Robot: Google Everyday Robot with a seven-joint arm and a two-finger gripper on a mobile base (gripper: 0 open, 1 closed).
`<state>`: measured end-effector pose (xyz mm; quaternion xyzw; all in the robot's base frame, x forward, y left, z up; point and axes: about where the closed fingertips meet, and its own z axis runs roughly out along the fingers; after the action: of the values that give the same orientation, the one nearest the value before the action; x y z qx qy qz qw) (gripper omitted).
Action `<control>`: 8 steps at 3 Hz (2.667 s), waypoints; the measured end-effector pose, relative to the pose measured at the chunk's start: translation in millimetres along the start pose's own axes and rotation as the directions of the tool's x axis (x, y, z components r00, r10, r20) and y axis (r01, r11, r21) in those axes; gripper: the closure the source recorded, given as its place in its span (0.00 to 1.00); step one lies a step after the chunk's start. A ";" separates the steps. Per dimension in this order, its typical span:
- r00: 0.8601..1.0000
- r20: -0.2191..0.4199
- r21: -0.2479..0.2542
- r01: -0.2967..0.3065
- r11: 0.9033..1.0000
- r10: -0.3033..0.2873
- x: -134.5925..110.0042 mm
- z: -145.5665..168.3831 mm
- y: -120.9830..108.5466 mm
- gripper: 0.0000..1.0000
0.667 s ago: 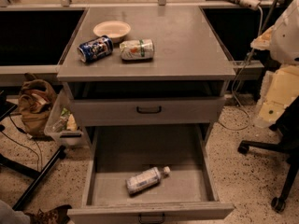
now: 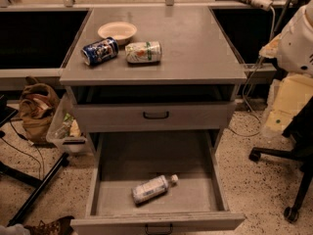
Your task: Pick blue plastic bottle from middle drawer and place on counter
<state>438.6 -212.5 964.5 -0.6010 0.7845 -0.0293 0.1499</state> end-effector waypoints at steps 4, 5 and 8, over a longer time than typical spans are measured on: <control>0.987 0.095 -0.043 -0.129 0.991 0.133 -19.6 129.1 58.8 0.00; 0.984 0.118 -0.013 -0.130 0.991 0.130 -27.2 145.0 51.3 0.00; 0.974 0.226 -0.028 -0.029 0.999 0.034 -82.5 241.8 31.1 0.00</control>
Offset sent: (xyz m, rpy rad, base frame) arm -0.0077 0.0536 -0.1607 0.1518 0.0308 -0.1534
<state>494.2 -93.0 743.5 -0.5897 0.7720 0.0512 0.2314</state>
